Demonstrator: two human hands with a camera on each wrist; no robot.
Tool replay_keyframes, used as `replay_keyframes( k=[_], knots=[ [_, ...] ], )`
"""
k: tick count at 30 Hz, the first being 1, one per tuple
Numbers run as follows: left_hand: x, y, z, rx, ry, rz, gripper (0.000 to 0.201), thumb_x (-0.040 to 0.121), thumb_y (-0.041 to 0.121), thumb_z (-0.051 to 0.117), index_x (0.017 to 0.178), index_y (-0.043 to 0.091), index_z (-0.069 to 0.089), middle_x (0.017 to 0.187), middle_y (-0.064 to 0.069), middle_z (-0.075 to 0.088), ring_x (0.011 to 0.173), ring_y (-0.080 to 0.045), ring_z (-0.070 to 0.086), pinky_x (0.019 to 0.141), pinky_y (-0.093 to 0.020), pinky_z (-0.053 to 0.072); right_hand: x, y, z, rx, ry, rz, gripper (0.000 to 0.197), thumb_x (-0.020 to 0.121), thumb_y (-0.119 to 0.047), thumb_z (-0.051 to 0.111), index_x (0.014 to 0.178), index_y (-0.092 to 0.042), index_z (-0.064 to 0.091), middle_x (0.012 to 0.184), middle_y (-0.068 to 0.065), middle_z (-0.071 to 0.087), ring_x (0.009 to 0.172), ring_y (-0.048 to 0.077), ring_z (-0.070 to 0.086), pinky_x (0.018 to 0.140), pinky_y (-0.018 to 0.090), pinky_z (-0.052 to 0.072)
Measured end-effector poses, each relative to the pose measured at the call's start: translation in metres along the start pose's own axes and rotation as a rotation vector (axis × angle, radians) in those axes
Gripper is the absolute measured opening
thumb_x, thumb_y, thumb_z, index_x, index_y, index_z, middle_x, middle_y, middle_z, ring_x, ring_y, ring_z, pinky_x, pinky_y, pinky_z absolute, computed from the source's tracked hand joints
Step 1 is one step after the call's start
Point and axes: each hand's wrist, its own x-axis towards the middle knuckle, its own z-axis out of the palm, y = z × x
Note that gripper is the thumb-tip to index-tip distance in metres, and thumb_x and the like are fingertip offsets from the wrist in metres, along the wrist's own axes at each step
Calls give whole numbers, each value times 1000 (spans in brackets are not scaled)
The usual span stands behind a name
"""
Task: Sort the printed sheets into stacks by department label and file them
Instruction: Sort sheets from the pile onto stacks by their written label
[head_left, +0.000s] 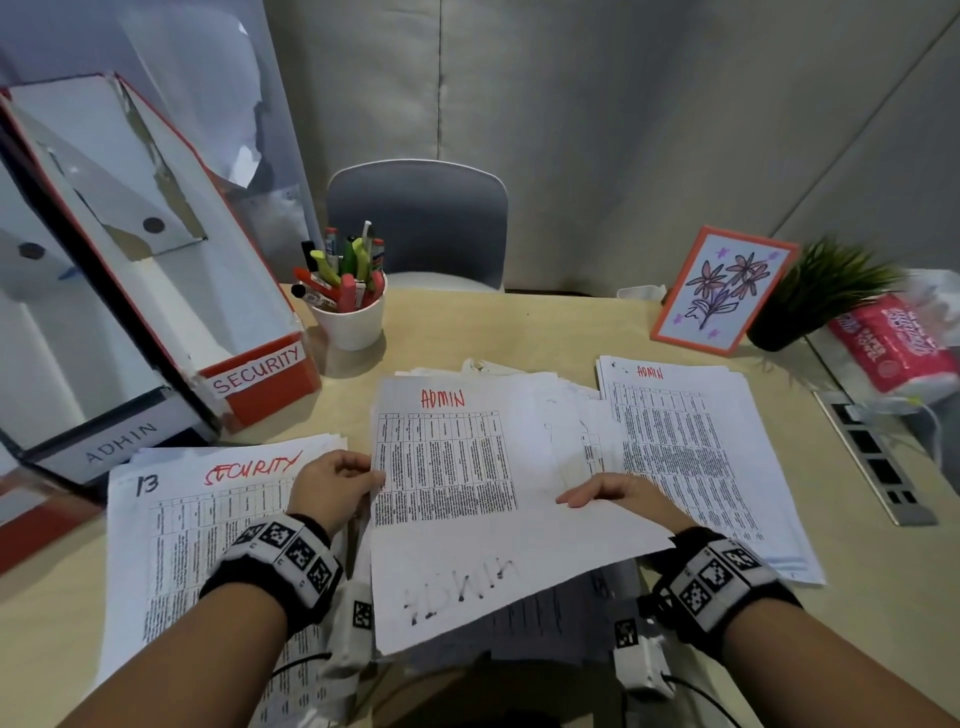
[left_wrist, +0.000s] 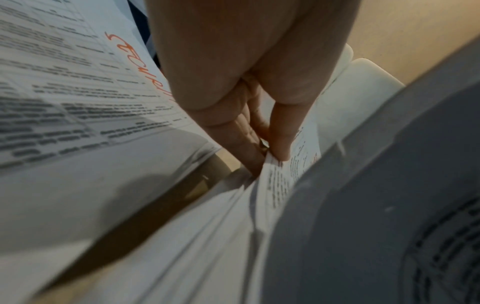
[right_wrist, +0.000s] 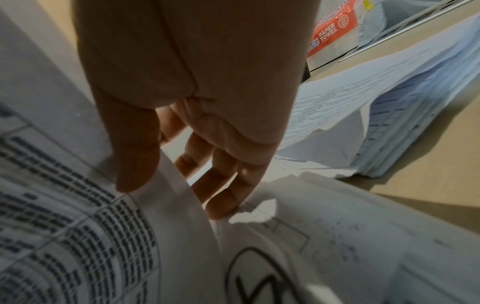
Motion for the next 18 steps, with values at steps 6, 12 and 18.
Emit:
replay_keyframes(
  k=[6,12,18],
  knots=[
    [-3,-1,-1,-56,-22,-30,21,64,6,86,76,4,68,71,-12,69,65,-24,62,61,-26,52,0,3,5,47,69,14,26,82,18,54,72,0,70,90,19,71,72,23,66,58,23,53],
    [-4,4,0,99,-213,-10,13,81,-6,63,83,1,73,58,-5,65,47,-16,49,43,-19,38,3,8,13,-15,150,15,26,81,17,55,69,-4,65,65,8,60,54,12,52,49,18,42],
    [-8,8,-7,160,-304,18,40,84,-5,56,56,16,73,67,-7,66,59,-21,53,56,-26,41,5,5,15,-148,255,41,30,80,7,63,96,-18,62,89,7,70,81,20,66,67,31,54]
  ],
)
